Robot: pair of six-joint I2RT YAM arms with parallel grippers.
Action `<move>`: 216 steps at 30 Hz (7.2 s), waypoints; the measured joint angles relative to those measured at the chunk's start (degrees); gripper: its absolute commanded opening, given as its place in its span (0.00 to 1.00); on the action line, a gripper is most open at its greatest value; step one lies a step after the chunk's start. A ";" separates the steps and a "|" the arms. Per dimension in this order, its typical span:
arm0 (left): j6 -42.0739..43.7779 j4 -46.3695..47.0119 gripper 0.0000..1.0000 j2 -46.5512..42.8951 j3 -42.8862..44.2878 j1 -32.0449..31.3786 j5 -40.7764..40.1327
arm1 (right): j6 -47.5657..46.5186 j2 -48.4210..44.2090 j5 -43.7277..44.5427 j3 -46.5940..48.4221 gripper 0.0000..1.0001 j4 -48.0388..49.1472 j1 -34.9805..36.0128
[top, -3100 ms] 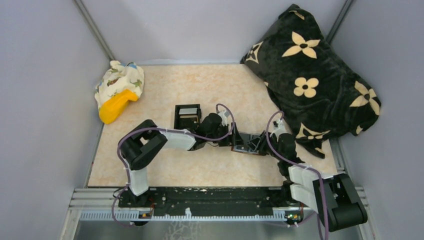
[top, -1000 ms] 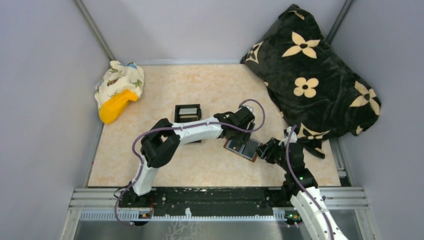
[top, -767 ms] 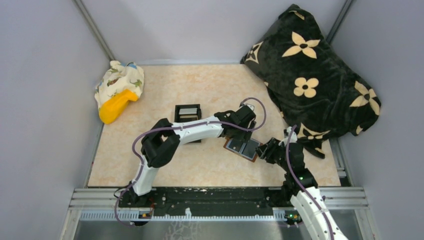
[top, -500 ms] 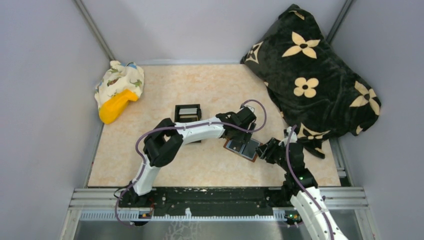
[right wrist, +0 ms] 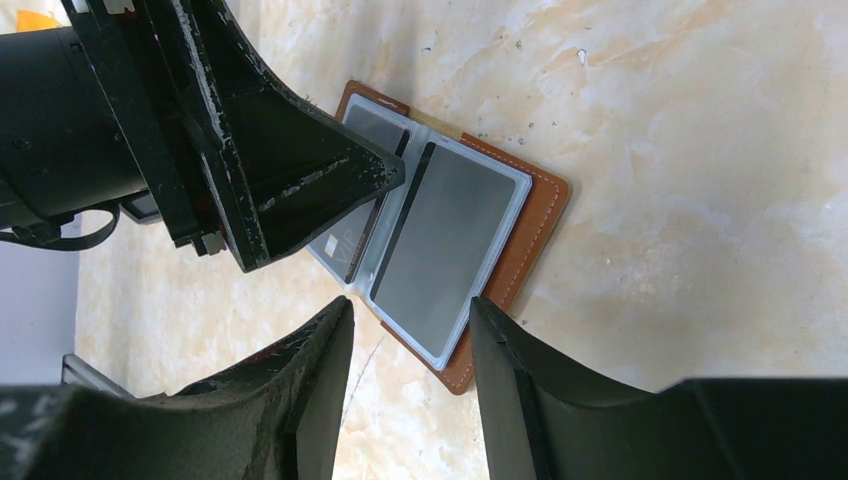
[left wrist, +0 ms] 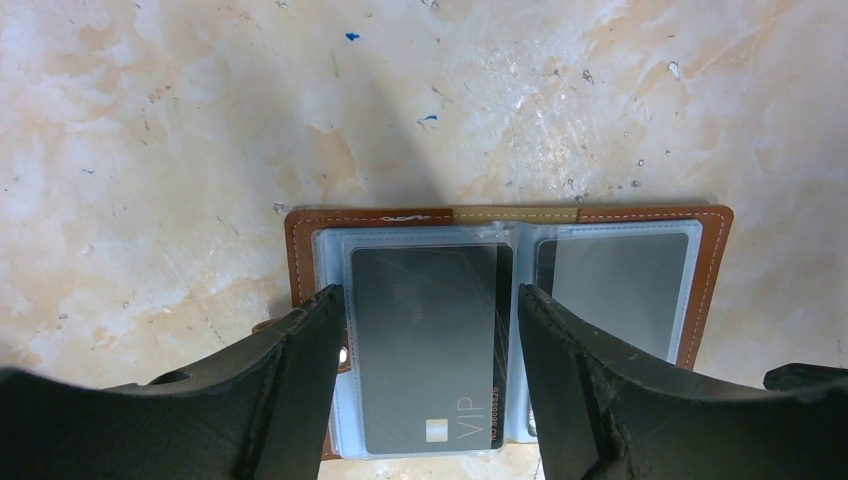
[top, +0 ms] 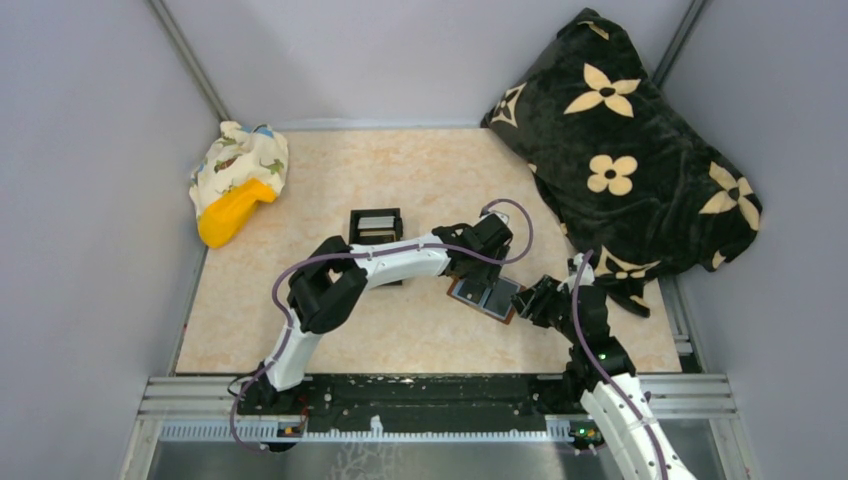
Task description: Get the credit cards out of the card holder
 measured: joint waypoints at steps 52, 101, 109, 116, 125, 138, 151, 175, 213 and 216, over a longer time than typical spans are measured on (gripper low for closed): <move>0.39 1.05 0.14 1.05 -0.13 -0.66 -4.39 | 0.81 2.97 -1.09 -0.07 0.46 3.52 0.00; -1.18 6.32 0.00 -0.61 -3.19 1.14 1.55 | 5.44 48.52 0.74 1.86 0.39 43.63 13.11; -1.29 6.82 0.00 -0.63 -3.19 1.84 2.67 | 4.52 51.69 1.77 2.67 0.39 46.27 14.14; -1.22 6.84 0.00 -0.63 -3.19 1.95 2.95 | 4.28 52.57 1.88 1.49 0.38 50.16 14.23; -1.09 7.17 0.00 -0.63 -3.37 1.97 2.91 | 4.31 54.86 2.14 0.24 0.38 56.15 14.51; 0.98 8.37 0.00 -0.63 -3.85 2.60 1.97 | 9.64 67.76 1.77 -2.19 0.36 76.65 14.38; 1.07 9.46 0.00 -1.05 -4.85 2.60 1.99 | 13.07 71.14 1.57 -3.52 0.35 83.97 14.34; 0.37 10.95 0.00 -1.84 -6.36 3.15 1.38 | 13.20 70.01 0.61 -3.37 0.32 86.38 14.47; 1.42 14.03 0.00 -3.19 -9.27 3.39 1.42 | 20.83 89.57 -0.04 -2.95 0.30 103.80 14.38; 1.44 14.67 0.00 -3.56 -9.99 3.54 1.44 | 21.57 90.99 -0.68 -2.12 0.28 104.48 14.40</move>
